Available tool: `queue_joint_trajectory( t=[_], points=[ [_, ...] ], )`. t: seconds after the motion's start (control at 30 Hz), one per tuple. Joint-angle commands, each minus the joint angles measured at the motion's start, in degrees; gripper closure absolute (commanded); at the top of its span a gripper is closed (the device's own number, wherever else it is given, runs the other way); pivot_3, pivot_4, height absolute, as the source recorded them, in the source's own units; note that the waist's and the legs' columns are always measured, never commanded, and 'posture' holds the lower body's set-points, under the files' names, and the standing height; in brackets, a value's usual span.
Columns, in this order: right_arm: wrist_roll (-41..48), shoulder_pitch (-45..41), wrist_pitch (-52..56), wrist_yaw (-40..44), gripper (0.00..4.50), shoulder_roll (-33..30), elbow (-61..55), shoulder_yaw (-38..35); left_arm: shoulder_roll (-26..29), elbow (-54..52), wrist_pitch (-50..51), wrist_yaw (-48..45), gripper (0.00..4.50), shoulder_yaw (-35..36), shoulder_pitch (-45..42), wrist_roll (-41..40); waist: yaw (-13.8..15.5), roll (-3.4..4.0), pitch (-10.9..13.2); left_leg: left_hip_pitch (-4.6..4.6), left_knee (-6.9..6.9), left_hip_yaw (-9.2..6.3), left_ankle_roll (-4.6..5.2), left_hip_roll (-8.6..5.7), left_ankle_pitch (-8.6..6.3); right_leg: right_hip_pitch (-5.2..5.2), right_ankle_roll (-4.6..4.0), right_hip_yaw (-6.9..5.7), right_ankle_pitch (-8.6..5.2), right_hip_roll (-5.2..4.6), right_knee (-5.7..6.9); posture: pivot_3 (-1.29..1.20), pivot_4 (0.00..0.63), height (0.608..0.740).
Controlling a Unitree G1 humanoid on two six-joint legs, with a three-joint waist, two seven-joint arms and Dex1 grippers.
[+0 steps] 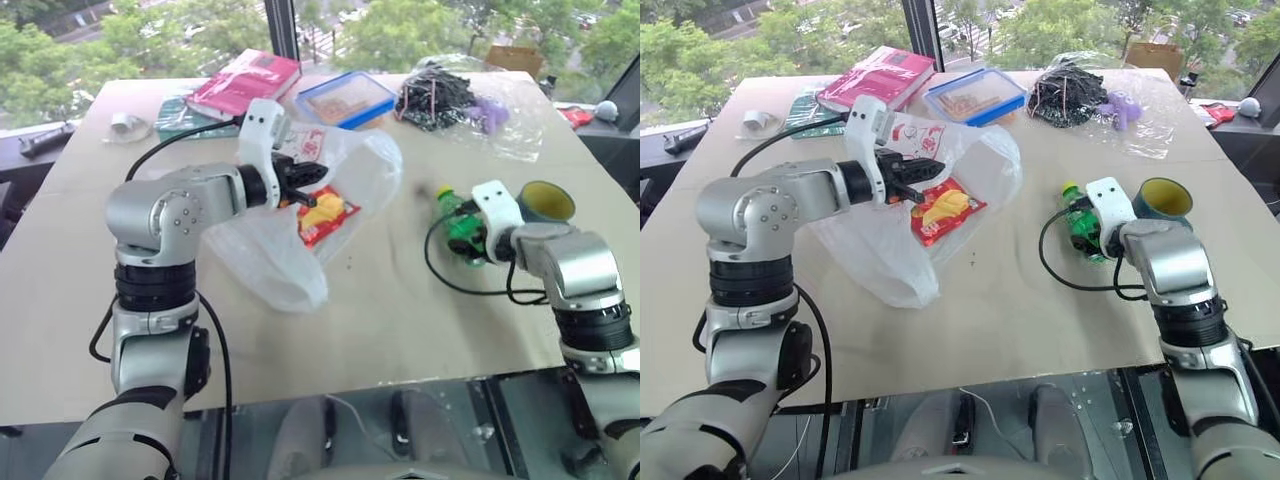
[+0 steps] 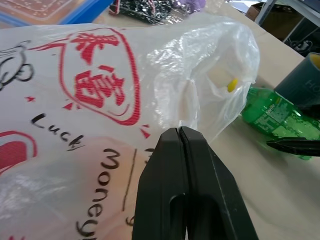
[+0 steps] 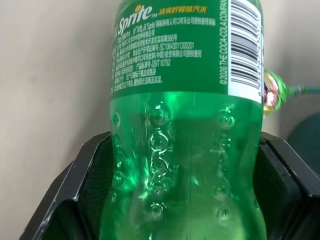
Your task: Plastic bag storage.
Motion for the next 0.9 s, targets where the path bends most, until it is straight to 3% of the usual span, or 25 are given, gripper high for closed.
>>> queue_joint_trajectory(
  t=[0.03,0.17,0.3,0.5,0.7,0.9],
  points=[
    [1.79,0.82,-4.87,1.75,1.44,-1.83,-8.01,-0.94,0.81,-2.07,-0.45,-0.02,4.5,1.93,-0.73,-0.43,-0.01,0.01,0.01,-0.01,0.0,0.01,-0.01,0.0,0.01,-0.01,0.0,0.01,0.0,0.0,0.0,0.0,0.15,0.74],
    [14.87,0.68,0.89,10.55,1.44,0.27,-22.94,-3.21,1.85,-1.28,-0.63,-0.3,4.5,2.1,-1.79,-0.15,-0.48,0.08,0.07,-0.13,-0.05,0.04,-0.15,0.05,0.08,-0.19,0.0,0.06,0.0,0.07,0.0,0.0,0.15,0.74],
    [17.78,-3.41,2.47,8.07,1.44,7.44,-22.13,-0.87,3.17,-1.69,-0.87,-1.9,4.5,1.25,-2.29,-0.38,-0.65,0.08,0.07,-0.12,-0.07,0.01,-0.09,0.16,0.05,-0.18,-0.01,0.06,-0.01,0.18,-0.01,0.0,0.15,0.74],
    [10.31,-13.19,-12.15,2.2,1.44,18.09,2.05,8.78,5.92,-4.98,-0.05,-5.66,4.5,2.44,-2.64,-3.46,-0.52,0.07,0.06,-0.07,0.01,0.01,-0.16,0.06,0.09,-0.16,-0.01,0.05,0.0,0.1,0.06,0.0,0.15,0.74],
    [1.96,-23.29,-33.86,2.4,1.44,23.5,30.5,13.48,7.44,-10.33,2.63,-6.7,4.5,4.17,-0.67,-7.33,-0.34,0.07,0.09,-0.17,-0.12,0.05,-0.17,0.04,0.09,-0.23,-0.01,0.06,0.0,0.06,-0.08,0.0,0.15,0.74],
    [-3.24,-33.66,-59.43,1.31,1.44,30.79,57.28,12.65,7.48,-14.2,4.63,-4.48,4.5,4.48,2.35,-8.45,-1.7,0.1,0.11,-0.18,-0.21,0.05,-0.19,0.04,0.1,-0.25,-0.01,0.06,0.0,0.09,-0.17,0.0,0.15,0.74]
  ],
)
